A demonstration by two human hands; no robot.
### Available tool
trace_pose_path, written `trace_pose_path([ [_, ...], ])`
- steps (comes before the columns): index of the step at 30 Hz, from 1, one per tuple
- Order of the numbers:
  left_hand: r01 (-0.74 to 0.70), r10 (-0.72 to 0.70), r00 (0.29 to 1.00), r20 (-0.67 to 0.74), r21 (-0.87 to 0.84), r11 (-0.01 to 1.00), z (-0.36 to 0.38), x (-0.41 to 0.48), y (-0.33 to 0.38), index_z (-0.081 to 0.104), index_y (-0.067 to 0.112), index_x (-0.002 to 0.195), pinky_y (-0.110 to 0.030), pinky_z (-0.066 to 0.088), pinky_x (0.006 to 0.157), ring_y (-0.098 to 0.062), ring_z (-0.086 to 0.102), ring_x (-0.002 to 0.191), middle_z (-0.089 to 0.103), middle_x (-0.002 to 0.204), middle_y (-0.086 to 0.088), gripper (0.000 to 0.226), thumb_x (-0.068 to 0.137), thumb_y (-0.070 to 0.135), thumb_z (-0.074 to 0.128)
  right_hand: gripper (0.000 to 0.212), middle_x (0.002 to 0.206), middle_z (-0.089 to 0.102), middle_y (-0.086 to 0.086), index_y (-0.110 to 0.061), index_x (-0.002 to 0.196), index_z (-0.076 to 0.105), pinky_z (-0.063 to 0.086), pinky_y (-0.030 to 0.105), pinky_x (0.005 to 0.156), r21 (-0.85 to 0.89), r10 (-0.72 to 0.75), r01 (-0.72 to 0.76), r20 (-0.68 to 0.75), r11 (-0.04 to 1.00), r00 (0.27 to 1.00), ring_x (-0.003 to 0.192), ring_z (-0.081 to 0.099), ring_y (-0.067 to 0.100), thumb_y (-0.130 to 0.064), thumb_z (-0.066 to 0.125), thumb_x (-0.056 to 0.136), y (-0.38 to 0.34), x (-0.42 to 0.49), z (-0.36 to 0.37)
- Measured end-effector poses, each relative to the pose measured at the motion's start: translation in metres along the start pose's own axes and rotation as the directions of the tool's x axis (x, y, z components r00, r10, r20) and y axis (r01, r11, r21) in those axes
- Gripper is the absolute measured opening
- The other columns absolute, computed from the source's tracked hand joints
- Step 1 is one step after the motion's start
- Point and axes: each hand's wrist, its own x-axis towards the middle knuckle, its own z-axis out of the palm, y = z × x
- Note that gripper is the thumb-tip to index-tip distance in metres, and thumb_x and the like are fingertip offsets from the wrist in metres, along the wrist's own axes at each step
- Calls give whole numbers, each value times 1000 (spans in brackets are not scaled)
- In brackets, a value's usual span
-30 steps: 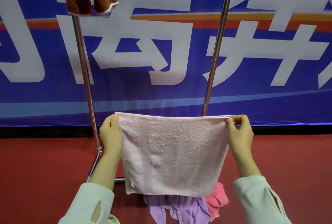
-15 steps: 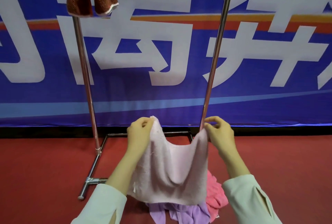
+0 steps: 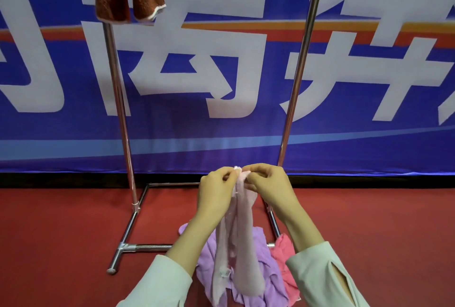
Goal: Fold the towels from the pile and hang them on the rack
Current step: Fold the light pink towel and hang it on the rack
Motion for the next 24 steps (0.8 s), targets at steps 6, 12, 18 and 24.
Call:
trace_pose_path([
  [6, 18, -17, 1000, 9, -116, 993, -4, 1, 1, 76, 25, 86, -18, 44, 62, -10, 62, 70, 73, 74, 5, 21, 92, 34, 59, 9, 73, 74, 2, -17, 82, 73, 59, 31, 74, -160, -167, 156, -58, 975, 984, 72, 71, 11, -8, 68, 83, -3, -5, 1],
  [12, 39, -24, 997, 69, -223, 974, -7, -1, 3, 77, 25, 87, -25, 49, 74, -6, 64, 77, 74, 79, 11, 18, 92, 32, 61, 19, 87, 52, -12, -29, 68, 62, 47, 28, 77, -396, -284, 232, -79, 889, 955, 75, 53, -3, -23, 76, 78, -5, -1, 0],
  [18, 39, -5, 988, 157, -213, 976, -13, 6, 4, 76, 28, 86, -12, 46, 72, 5, 63, 79, 73, 80, 17, 20, 93, 33, 58, 18, 81, 60, -9, -27, 74, 54, 51, 36, 77, -363, -320, 296, -5, 884, 948, 80, 58, 9, -28, 67, 86, -2, -3, 1],
  [24, 18, 84, 939, 333, -292, 956, -18, 6, -4, 73, 20, 102, -24, 51, 88, -12, 69, 96, 75, 96, 1, 16, 87, 21, 68, 17, 77, 63, -4, -17, 82, 54, 46, 26, 69, -304, -293, 294, 49, 906, 955, 71, 56, 14, -27, 65, 90, -3, -3, -4],
])
